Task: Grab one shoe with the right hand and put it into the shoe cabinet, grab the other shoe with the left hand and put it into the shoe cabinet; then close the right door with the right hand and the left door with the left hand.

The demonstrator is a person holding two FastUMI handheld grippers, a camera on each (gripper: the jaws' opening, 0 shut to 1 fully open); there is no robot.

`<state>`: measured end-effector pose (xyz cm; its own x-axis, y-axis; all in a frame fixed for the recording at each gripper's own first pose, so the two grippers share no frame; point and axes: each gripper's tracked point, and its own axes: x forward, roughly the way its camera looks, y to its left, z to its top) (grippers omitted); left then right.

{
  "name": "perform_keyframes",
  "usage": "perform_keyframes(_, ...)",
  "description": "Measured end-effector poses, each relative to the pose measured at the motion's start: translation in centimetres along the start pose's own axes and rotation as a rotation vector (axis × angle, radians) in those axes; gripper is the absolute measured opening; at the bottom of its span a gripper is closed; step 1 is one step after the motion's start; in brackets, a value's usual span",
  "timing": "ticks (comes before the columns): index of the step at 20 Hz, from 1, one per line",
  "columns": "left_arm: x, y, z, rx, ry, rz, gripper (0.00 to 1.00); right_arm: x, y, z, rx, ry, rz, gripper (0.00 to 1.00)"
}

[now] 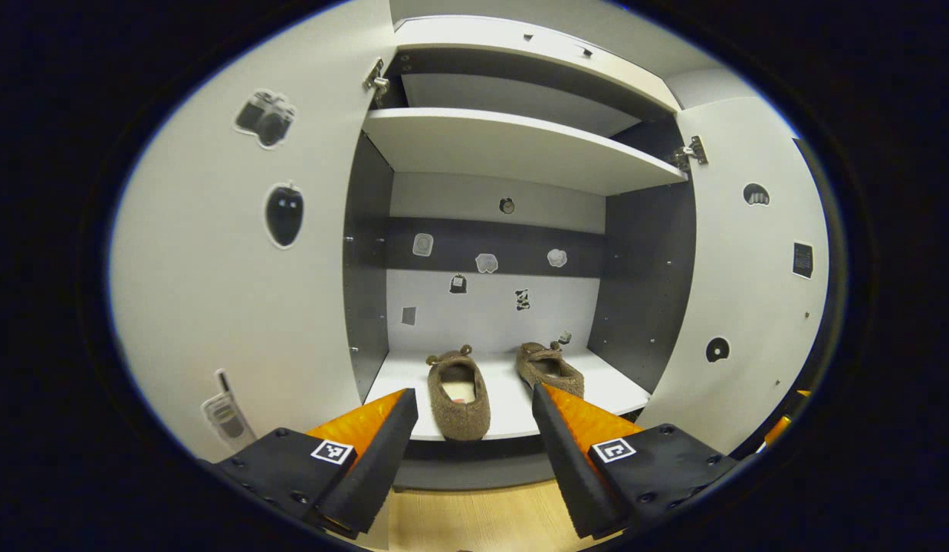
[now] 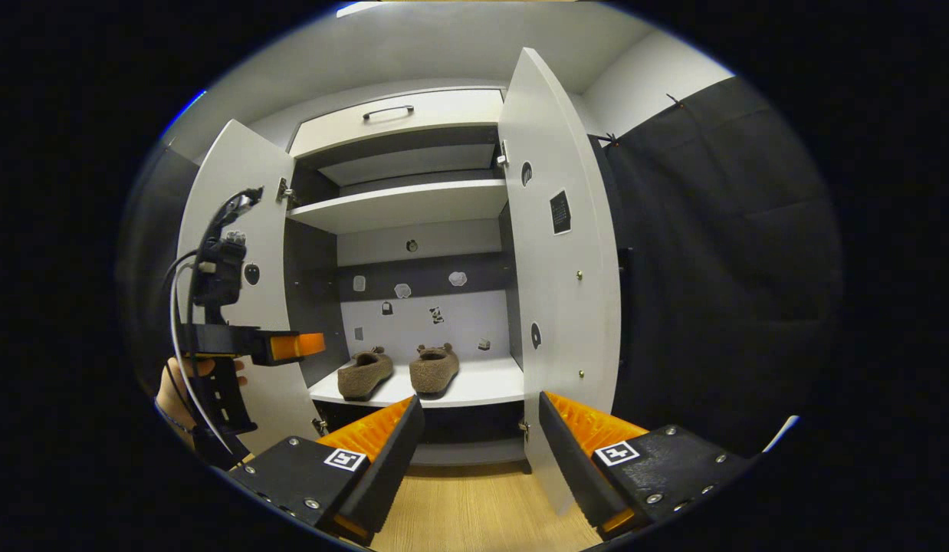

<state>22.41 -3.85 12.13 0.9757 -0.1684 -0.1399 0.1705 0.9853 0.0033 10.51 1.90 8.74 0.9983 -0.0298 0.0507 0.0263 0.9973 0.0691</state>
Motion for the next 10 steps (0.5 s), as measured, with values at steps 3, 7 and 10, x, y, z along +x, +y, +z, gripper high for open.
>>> perform_keyframes(3, -3.8, 0.1, -0.6, 0.004, -0.035, 0.017, 0.97, -0.7, -2.0, -0.3, -0.010, 0.001, -0.027, 0.93)
perform_keyframes(7, -7.7, 0.6, -1.9, 0.027, -0.071, 0.036, 0.95, -1.3, -5.9, -1.2, -0.012, 0.019, -0.095, 0.93)
perform_keyframes(10, -9.9, 0.5, -2.7, 0.032, -0.083, 0.033, 0.95, -1.4, -9.3, -2.1, 0.003, 0.031, -0.155, 0.93)
